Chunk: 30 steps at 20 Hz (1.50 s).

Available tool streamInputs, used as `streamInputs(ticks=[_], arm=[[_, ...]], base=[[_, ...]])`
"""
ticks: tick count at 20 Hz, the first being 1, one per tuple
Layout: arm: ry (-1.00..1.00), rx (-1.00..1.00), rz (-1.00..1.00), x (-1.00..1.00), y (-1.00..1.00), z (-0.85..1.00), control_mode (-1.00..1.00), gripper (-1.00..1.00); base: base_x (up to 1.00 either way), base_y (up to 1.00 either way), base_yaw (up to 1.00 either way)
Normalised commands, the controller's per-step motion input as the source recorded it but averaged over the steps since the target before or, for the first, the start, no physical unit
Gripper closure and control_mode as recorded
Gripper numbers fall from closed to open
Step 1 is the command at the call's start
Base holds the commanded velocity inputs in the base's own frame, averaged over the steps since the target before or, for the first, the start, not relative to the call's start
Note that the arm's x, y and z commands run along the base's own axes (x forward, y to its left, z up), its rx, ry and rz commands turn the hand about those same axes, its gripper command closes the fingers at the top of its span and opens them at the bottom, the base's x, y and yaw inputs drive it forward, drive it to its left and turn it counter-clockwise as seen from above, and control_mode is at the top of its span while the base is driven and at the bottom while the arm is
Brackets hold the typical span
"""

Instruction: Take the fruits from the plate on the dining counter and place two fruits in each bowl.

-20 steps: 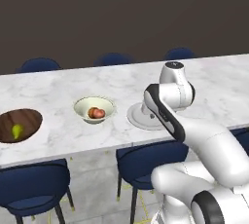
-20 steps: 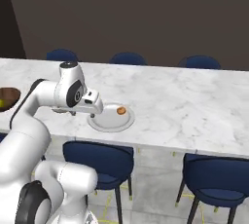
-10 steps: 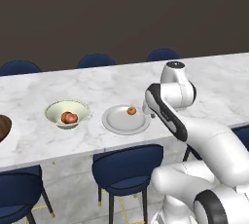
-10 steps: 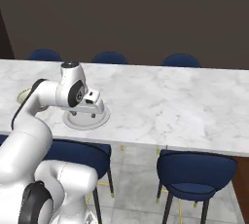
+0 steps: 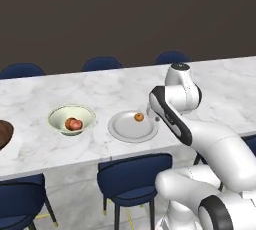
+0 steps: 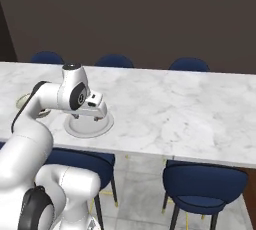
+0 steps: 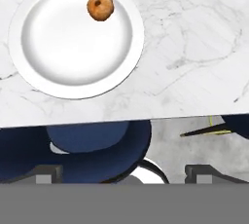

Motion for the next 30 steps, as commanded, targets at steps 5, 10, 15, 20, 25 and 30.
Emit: streamInputs(ticks=[5, 10, 15, 20, 25, 30], arm=[[0.0, 0.0, 0.0, 0.0, 0.0, 0.0, 1.0, -1.0], [0.0, 0.0, 0.01, 0.33, 0.0, 0.0, -1.0, -1.0], [0.0, 0.01, 0.0, 0.97, 0.0, 0.0, -1.0, -1.0], [0.0, 0.0, 0.0, 1.0, 0.0, -0.09, -1.0, -1.0], [0.0, 0.0, 0.0, 0.72, 0.0, -0.49, -1.0, -1.0], [0.0, 0.0, 0.0, 0.4, 0.08, -0.72, -1.0, -1.0]], base=[[0.42, 0.12, 0.08], [0.36, 0.05, 0.04], [0.0, 0.0, 0.0], [0.0, 0.0, 0.0], [0.0, 0.0, 0.0], [0.0, 0.0, 0.0]])
